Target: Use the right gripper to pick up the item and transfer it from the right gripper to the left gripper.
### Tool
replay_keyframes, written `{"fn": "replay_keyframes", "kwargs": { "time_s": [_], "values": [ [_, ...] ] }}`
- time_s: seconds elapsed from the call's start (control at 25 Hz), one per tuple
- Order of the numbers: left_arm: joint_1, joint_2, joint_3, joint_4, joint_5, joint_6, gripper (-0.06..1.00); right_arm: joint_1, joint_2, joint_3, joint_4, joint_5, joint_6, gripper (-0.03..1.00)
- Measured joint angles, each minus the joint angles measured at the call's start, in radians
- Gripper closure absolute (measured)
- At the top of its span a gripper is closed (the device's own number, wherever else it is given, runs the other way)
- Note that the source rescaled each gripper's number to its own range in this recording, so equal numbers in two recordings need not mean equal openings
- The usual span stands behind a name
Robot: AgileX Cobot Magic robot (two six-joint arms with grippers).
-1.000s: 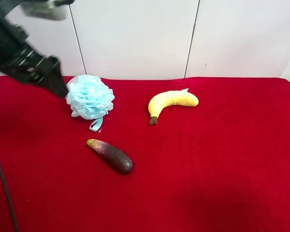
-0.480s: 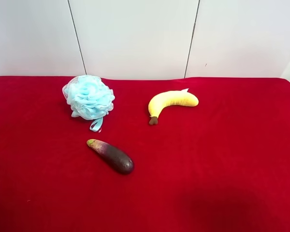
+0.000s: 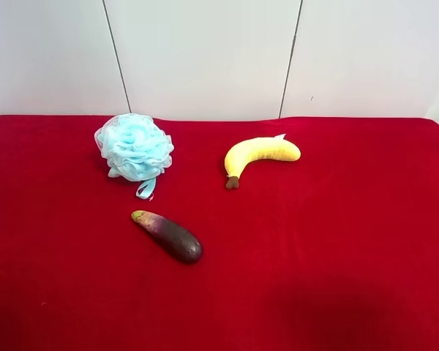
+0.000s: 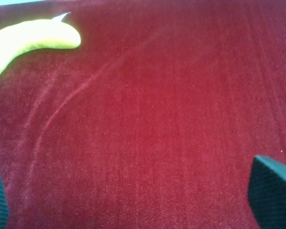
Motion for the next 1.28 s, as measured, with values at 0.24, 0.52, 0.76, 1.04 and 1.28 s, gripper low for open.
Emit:
{"fn": "replay_keyframes", "kwargs": {
  "time_s": [0.24, 0.52, 0.76, 1.04, 1.28],
  "values": [
    [0.000, -0.031, 0.017, 0.006, 0.059, -0.096, -0.05, 0.000, 0.000, 0.000, 0.000, 0.000, 0.000, -0.03],
    [0.052, -0.031, 0.064, 0.006, 0.027, -0.165, -0.05, 0.000, 0.000, 0.000, 0.000, 0.000, 0.000, -0.03],
    [0.223, -0.051, 0.101, 0.000, -0.086, -0.174, -0.05, 0.000, 0.000, 0.000, 0.000, 0.000, 0.000, -0.03],
    [0.356, -0.100, 0.108, -0.003, -0.087, -0.173, -0.05, 0.000, 0.000, 0.000, 0.000, 0.000, 0.000, -0.03],
    [0.361, -0.100, 0.108, -0.003, -0.087, -0.162, -0.05, 0.000, 0.000, 0.000, 0.000, 0.000, 0.000, -0.03]
  ]
}}
